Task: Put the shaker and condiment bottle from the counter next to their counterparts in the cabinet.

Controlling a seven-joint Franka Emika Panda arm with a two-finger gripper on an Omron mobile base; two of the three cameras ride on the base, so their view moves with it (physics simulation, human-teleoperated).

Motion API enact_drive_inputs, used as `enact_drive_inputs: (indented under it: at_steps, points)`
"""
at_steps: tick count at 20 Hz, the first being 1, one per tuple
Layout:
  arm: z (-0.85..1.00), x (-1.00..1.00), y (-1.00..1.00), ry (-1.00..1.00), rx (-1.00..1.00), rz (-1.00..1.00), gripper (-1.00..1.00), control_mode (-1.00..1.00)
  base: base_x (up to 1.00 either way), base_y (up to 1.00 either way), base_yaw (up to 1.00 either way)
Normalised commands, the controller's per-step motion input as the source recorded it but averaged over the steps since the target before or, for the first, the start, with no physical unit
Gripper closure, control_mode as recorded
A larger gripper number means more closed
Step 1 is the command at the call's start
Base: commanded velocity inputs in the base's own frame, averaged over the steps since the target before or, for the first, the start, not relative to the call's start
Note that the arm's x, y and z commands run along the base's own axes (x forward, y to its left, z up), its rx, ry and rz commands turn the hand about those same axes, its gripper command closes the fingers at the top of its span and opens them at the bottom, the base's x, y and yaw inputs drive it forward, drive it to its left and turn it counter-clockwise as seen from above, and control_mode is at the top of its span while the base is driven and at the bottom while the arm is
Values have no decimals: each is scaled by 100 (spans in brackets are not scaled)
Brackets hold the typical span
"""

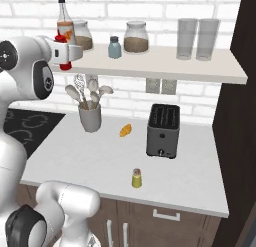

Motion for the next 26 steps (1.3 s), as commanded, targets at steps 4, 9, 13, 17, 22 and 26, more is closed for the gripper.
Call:
enact_drive_inputs:
  at_steps: [4, 9, 13, 17, 22, 26]
  points:
    - [-4, 24, 0, 0, 0, 0, 100, -100, 0, 0, 0]
    - [-2, 25, 0, 0, 0, 0, 100, -100, 0, 0, 0]
    - [-3, 27, 2, 0, 0, 0, 100, -100, 0, 0, 0]
    - [-4, 27, 3, 0, 0, 0, 100, -100, 0, 0, 0]
    - [-7, 27, 4, 0, 0, 0, 100, -100, 0, 0, 0]
    - [-7, 27, 3, 0, 0, 0, 100, -100, 0, 0, 0]
